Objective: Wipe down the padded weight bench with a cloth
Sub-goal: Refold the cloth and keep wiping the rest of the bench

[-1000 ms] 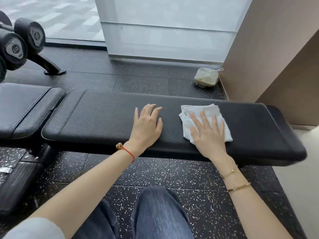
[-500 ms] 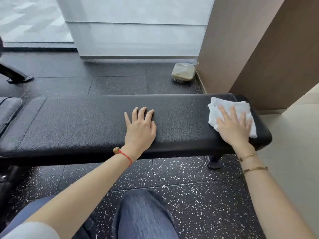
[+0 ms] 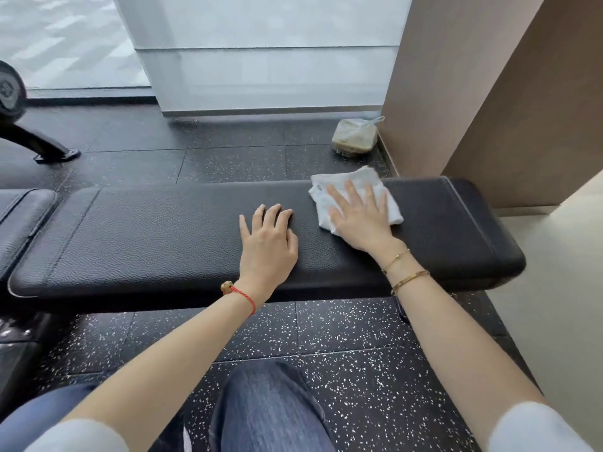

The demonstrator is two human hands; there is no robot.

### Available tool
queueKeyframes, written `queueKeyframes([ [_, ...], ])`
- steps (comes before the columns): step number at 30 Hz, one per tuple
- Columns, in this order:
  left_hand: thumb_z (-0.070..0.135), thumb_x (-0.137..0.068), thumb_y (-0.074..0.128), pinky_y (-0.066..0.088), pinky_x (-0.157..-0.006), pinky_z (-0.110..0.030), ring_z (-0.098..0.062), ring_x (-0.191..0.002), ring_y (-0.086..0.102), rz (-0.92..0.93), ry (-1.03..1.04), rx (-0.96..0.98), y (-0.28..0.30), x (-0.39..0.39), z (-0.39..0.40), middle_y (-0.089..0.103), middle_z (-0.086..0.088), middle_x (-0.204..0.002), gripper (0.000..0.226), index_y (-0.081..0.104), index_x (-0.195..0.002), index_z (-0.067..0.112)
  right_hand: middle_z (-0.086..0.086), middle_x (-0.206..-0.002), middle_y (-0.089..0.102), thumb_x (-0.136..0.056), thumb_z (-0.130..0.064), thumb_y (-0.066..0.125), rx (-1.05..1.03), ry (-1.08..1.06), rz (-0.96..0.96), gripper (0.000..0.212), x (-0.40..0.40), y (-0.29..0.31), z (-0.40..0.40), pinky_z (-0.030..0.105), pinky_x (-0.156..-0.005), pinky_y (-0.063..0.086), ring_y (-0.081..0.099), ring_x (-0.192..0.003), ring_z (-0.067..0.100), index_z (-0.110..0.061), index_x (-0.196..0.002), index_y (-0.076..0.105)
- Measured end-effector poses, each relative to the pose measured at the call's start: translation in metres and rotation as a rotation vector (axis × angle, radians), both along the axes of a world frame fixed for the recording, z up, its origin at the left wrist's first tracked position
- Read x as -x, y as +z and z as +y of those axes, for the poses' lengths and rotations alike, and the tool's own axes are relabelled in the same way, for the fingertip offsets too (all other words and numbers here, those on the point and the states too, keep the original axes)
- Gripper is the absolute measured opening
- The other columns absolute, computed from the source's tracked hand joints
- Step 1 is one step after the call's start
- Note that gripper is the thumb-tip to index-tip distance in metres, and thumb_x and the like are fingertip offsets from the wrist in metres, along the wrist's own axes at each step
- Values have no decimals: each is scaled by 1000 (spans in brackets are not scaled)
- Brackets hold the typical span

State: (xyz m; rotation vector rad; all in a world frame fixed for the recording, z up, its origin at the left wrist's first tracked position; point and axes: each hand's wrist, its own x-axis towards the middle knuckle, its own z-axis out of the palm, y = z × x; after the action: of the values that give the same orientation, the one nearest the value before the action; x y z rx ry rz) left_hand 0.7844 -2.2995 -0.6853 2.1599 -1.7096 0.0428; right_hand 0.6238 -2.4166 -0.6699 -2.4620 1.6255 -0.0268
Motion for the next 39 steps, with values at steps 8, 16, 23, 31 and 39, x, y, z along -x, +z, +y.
queueKeyframes([
  [8, 18, -91, 50, 31, -112, -46, -25, -125, 50, 10, 11, 117, 12, -28, 16, 59, -3, -128, 35, 61, -124, 14, -8, -165, -1, -101, -52, 21, 47, 107, -32, 52, -2, -4, 27, 51, -119, -10, -7, -151, 27, -51, -152, 9],
  [16, 18, -94, 50, 26, -114, -50, -29, -130, 45, -95, 159, 65, 18, -117, 44, 55, -8, -135, 37, 58, -130, 12, 1, -166, -2, -102, -46, 19, -30, 81, 19, 54, -86, 11, 21, 60, -116, -11, -9, -149, 39, -41, -155, 10],
  [23, 22, -97, 43, 28, -112, -51, -31, -128, 46, -95, 263, 50, 8, -164, 62, 57, -9, -134, 35, 60, -126, 13, -2, -166, 0, -103, -48, 18, 66, 429, -14, 52, -133, 2, 98, 58, -116, -13, -9, -150, 35, -46, -154, 11],
  [31, 29, -93, 35, 27, -112, -49, -29, -127, 45, 14, 289, 125, -2, -171, 61, 56, -7, -132, 43, 60, -124, 15, -5, -166, -1, -102, -49, 18, 57, 189, 0, 52, -75, -1, 45, 54, -119, -8, -4, -151, 33, -51, -152, 5],
  [39, 29, -92, 36, 24, -115, -48, -26, -130, 43, 39, 298, 123, -2, -171, 61, 56, -5, -133, 42, 60, -125, 16, -1, -166, -2, -102, -48, 18, 18, 244, 19, 54, -171, 6, 45, 59, -116, -11, -5, -150, 38, -44, -155, 5],
])
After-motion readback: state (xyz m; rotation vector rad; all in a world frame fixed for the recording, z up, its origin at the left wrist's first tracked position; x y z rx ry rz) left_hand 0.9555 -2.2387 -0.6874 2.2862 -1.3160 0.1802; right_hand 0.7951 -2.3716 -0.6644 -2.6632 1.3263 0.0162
